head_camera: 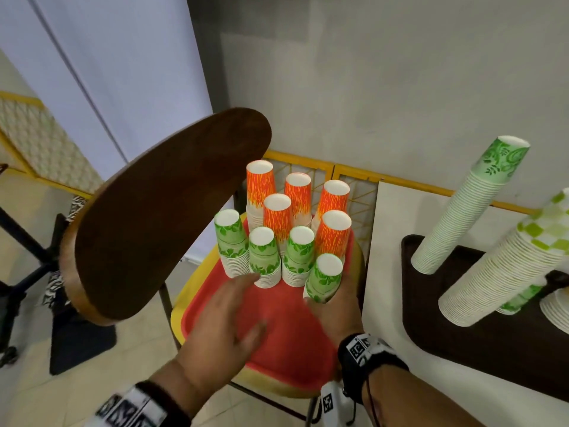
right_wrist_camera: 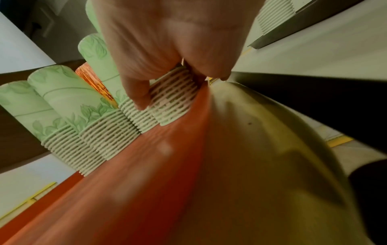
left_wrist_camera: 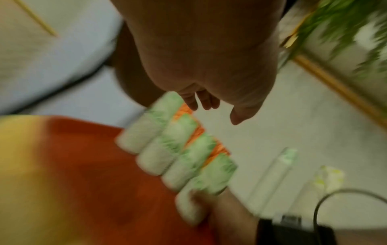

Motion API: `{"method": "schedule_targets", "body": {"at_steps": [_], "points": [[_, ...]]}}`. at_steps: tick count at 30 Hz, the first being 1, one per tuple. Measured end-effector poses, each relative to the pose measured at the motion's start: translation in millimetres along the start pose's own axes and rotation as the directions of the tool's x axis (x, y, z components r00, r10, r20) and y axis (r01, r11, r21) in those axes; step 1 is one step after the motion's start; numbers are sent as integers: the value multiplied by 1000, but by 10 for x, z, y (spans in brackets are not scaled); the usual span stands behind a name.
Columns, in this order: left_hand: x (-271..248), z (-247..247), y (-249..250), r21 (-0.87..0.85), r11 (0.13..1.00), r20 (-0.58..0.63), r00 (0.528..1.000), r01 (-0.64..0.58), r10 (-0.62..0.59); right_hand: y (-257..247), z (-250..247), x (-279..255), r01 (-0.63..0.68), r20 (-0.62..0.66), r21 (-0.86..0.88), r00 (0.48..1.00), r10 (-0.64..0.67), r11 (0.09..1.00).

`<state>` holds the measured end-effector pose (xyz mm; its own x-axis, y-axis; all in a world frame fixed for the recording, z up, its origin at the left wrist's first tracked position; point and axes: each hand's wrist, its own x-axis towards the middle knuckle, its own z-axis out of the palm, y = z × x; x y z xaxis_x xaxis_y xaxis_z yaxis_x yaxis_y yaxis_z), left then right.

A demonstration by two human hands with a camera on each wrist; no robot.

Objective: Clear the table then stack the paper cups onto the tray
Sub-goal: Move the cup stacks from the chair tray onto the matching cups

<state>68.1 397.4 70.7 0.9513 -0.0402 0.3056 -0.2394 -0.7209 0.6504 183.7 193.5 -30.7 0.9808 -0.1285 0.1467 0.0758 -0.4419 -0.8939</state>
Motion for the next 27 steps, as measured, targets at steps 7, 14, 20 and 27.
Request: {"method": "schedule_targets", "body": {"at_steps": [7, 14, 20, 27], "points": [[1374, 866, 201, -105, 981, 14, 986, 164, -164, 208, -43, -135, -51, 202, 22, 978, 46, 998], [1330, 1084, 32, 54, 982, -69, 982, 181, -177, 92, -180, -162, -20, 138, 121, 990, 3, 992], [972, 1105, 53, -222, 926, -118, 935, 304, -335, 224, -157, -156, -95, 79, 102, 993, 87, 990], [397, 1367, -256, -469, 792, -3, 896, 391, -444, 290, -151, -170, -76, 90, 27, 993, 73, 997]]}}
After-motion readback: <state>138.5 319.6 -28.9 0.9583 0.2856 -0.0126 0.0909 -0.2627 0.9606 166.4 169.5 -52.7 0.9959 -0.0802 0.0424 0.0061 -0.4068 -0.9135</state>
